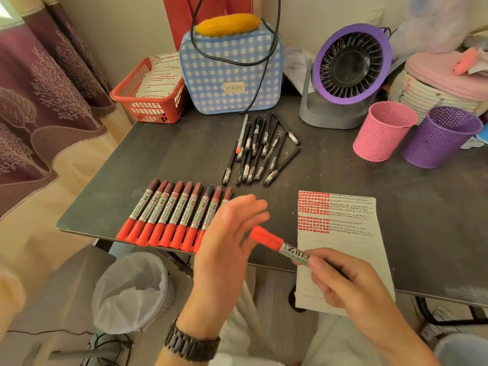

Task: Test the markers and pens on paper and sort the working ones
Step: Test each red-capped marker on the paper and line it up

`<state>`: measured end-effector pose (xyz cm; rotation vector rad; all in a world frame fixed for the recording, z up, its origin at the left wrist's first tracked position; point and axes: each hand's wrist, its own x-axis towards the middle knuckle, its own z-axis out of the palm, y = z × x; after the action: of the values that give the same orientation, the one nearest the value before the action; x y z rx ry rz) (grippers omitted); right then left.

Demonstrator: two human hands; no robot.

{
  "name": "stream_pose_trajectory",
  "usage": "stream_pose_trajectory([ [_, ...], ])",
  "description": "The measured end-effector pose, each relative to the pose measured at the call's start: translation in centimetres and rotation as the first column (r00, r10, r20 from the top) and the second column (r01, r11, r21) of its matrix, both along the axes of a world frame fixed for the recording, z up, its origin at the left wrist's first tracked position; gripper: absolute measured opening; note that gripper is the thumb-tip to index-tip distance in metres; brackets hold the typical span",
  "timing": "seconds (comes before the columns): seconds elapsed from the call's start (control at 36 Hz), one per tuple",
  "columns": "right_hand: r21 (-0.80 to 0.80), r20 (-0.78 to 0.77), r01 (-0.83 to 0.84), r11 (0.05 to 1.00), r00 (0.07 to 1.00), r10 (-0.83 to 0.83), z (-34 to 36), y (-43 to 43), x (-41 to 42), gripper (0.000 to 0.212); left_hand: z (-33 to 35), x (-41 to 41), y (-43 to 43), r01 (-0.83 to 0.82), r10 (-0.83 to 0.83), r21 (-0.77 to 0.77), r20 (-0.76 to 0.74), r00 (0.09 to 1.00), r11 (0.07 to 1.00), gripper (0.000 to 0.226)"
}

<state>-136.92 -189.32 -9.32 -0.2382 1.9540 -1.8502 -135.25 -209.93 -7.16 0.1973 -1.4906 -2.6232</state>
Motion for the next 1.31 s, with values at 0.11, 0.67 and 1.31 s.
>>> stream_pose_trajectory([
  [0.11,-0.077,0.075,0.022,0.997,0.997,-0.016,-0.5,-1.1,1.1,0.031,1.0,-1.0,0.9,-0.122,0.092,0.399,0.094,0.991,0.909,0.032],
  [0.67,-0.139,0.138,0.223,0.965,0.969,-0.204,-0.3,-2.7,5.1,0.036,0.9,-0.8,3.6,0.004,-0.038,0.531,0.053,0.998,0.847,0.052],
  [1.31,0.209,-0.249,0.020,0.978,0.968,0.034,1.9,-2.7,0.4,0.016,0.6,1.0,-4.8,0.299,-0.206,-0.711,0.217,0.954,0.637,0.023],
])
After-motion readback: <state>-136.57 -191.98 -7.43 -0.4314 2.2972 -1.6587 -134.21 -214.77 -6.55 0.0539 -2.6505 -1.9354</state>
